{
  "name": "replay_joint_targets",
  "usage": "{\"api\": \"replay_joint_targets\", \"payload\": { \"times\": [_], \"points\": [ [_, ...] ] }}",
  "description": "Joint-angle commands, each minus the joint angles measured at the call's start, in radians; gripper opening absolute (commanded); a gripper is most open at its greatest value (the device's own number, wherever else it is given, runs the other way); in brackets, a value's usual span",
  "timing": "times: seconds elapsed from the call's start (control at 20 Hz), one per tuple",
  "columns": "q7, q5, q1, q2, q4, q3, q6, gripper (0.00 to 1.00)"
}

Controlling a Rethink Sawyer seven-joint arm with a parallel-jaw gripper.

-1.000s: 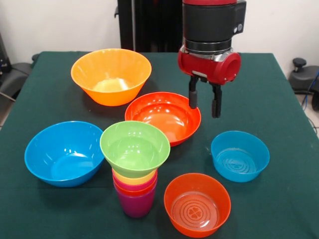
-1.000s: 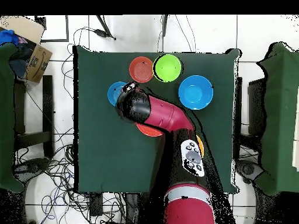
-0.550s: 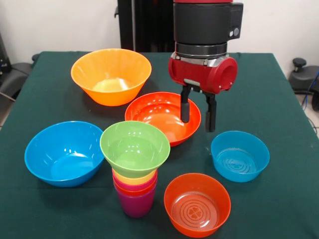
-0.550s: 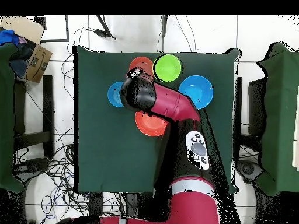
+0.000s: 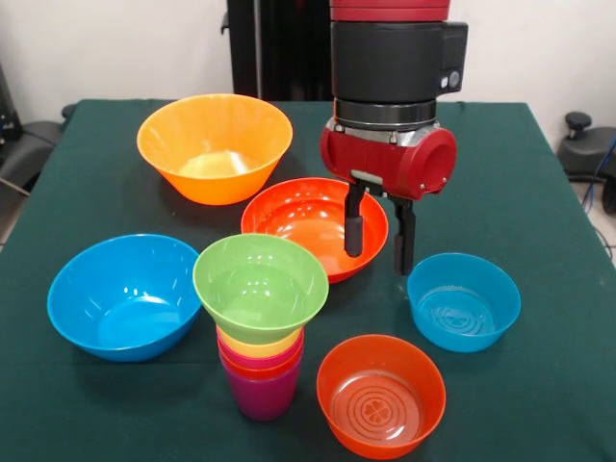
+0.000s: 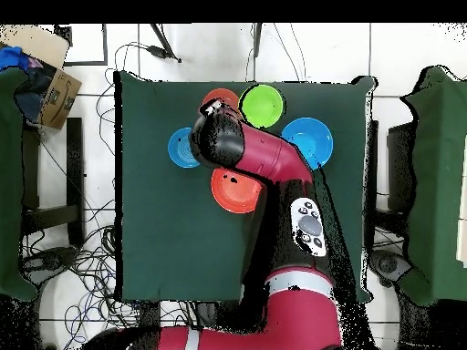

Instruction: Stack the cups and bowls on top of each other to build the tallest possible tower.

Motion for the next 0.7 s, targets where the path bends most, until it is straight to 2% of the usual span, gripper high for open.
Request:
{"api": "replay_joint_targets", "payload": {
  "times": [0.05,0.7],
  "points": [
    [0.008,-0.056,-0.004,0.026,-0.037,0.082,-0.006,1.00],
    [-0.004,-0.055,-0.003,0.060,-0.091,0.107,-0.002,1.00]
  ]
}}
